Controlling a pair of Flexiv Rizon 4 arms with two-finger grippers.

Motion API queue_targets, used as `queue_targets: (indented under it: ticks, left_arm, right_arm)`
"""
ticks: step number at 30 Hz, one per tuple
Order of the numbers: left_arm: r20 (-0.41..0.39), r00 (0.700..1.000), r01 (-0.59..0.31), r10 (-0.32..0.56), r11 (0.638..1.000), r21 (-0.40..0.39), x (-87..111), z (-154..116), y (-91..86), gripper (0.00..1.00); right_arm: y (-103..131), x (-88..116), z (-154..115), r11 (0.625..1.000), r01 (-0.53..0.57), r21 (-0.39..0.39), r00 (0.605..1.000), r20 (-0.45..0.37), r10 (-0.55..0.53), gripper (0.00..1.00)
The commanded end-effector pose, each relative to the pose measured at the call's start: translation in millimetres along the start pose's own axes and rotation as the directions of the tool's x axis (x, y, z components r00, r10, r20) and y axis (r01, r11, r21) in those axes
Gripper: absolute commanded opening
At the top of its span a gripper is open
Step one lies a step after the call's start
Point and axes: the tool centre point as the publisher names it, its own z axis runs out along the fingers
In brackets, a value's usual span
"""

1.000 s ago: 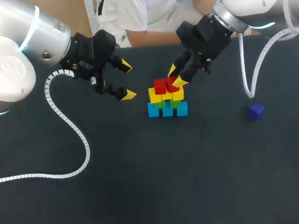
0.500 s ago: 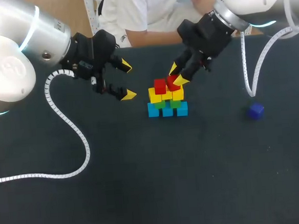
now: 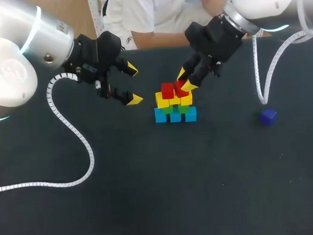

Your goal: Place the blue cubes, place green cubes on the blue cubes, place the yellow cubes on the green cubes, then place the red cubes on the yellow cubes, and place purple cube on the red cubes.

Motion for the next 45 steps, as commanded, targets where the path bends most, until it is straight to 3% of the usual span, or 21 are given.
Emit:
queue_targets:
  ticks: [1,45]
  left_arm:
    - [0.003,1.0,-0.002,0.002,1.0,0.002,1.1,-0.3,0.9,1.0]
    - [0.003,1.0,-0.002,0.002,1.0,0.002,1.1,-0.3,0.9,1.0]
  right_arm:
    - [1.2,-0.9,0.0,1.0,-0.005,0.01,1.0,-0.004,0.005,0.0]
    - [-1.2,-2.1,5.2,0.997,-0.075,0.005,0.997,-0.014,0.075,0.0]
